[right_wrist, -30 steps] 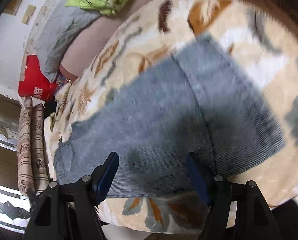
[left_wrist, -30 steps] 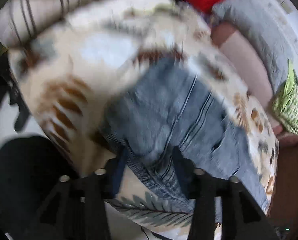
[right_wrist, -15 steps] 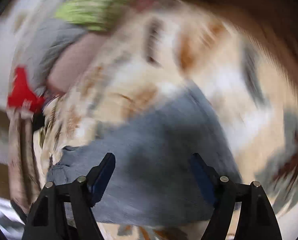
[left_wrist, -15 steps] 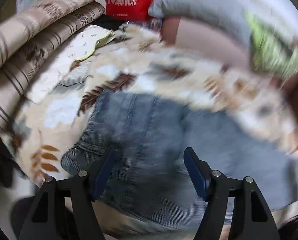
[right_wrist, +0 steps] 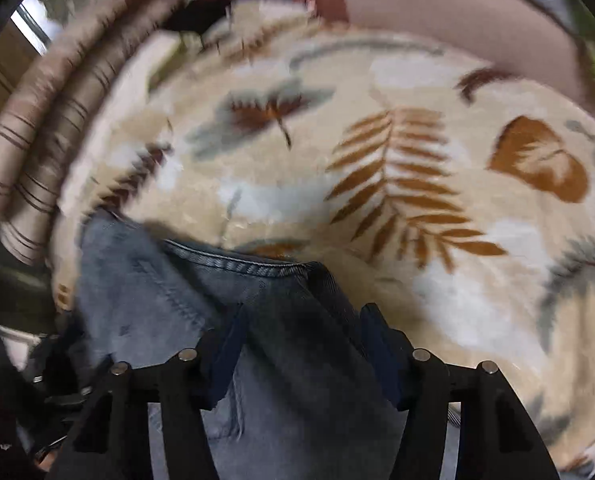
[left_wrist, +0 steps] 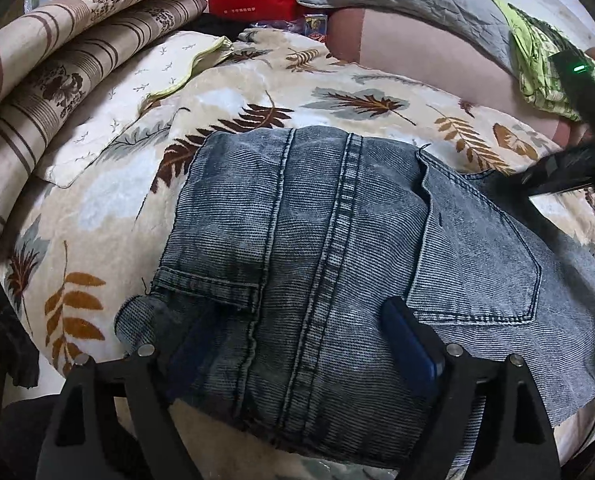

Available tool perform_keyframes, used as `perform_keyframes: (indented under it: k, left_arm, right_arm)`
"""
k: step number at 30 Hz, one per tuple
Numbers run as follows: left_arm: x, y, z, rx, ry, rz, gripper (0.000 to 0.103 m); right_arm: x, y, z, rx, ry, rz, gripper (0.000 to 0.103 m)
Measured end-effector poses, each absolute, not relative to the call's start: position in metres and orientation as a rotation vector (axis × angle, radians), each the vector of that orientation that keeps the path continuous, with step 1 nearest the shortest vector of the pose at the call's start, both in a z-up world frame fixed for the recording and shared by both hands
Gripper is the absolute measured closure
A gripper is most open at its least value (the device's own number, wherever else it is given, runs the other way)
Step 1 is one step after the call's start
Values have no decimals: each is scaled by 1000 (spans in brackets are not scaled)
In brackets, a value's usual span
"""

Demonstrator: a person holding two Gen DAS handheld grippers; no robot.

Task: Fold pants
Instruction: 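Grasp the jeans leg cuffs with the right tool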

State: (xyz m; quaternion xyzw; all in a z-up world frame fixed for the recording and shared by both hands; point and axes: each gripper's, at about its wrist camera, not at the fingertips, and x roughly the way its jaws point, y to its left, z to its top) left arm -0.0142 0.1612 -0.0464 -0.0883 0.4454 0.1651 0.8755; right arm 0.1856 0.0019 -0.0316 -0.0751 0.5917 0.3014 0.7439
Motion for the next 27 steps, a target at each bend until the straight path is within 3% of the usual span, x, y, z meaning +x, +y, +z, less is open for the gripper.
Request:
perform_keyframes:
  k: [1, 4, 9, 16, 18, 20, 21, 24, 25, 27]
  left_arm:
    - [-13, 162, -47, -186, 929, 339, 16]
    - [-15, 164, -47, -189, 925, 329, 15]
    - [-15, 161, -48, -173, 914, 335, 15]
    - [-22, 160, -37, -181, 884, 329, 15]
    - [-25, 156, -24, -169, 843, 328, 15]
    - [-29, 147, -8, -147, 783, 301, 15]
    - [-30, 143, -4, -131, 764, 299, 15]
    - [-15, 137, -25, -47, 899, 356, 15]
    - [-7, 139, -41, -51, 985, 351, 12]
    - [-9, 144, -39, -95, 956, 368, 10]
  right_arm:
    - [185, 11, -40, -215, 1328, 672, 90]
    - [177, 23, -36, -333, 1281, 647, 101]
    - [188, 19, -49, -344, 1227, 508, 101]
    - [158, -40, -5, -4, 1124, 479, 88]
    - [130, -73, 14, 112, 1104, 473, 74]
    - [109, -103, 21, 221, 1112, 473, 38]
    - [91, -124, 23, 296, 1111, 468, 34]
    - [53, -192, 9, 496, 1111, 404, 29]
    - [44, -215, -9, 562, 1121, 354, 20]
    - [41, -249, -53, 615, 1233, 257, 33]
